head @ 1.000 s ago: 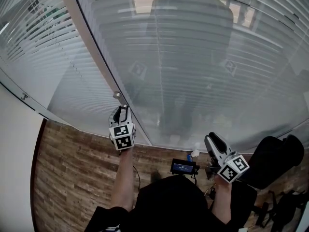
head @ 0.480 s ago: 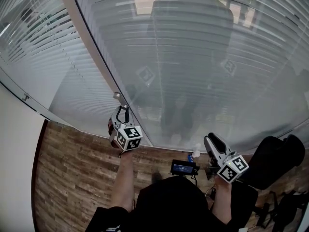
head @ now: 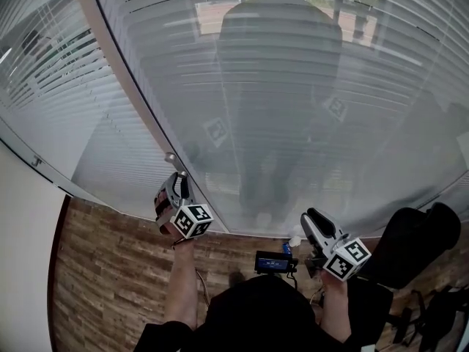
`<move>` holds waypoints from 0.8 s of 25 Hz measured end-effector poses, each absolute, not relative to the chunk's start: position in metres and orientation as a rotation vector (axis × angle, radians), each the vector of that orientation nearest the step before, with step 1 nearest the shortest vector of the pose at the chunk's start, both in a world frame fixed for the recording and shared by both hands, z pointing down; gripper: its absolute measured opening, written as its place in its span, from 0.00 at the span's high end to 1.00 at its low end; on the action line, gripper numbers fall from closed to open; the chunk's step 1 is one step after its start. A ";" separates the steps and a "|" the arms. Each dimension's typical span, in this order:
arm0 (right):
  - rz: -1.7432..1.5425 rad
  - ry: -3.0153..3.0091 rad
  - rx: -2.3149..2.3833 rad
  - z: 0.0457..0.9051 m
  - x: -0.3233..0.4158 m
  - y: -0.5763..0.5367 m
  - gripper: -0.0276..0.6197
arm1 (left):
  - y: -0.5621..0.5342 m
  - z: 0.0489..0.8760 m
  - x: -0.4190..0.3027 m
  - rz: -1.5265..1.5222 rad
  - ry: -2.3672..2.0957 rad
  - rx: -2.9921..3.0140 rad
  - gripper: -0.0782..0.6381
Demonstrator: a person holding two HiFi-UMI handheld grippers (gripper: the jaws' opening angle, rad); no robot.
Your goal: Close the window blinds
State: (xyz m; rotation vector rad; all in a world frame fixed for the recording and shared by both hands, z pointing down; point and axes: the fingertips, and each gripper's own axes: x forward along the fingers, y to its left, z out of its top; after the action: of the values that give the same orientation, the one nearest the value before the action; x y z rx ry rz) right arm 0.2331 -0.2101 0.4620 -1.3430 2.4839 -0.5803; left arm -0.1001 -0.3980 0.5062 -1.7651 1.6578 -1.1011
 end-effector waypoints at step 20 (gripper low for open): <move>-0.621 2.495 -1.271 0.444 0.245 -0.187 0.79 | -0.378 0.486 -0.113 -1.271 1.569 -1.675 0.70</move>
State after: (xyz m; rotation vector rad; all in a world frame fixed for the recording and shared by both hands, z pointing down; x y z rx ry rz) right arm 0.2446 -0.1868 0.4442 -1.2706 2.4947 -0.6208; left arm -0.1135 -0.3781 0.4859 -1.6748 1.5686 -1.2714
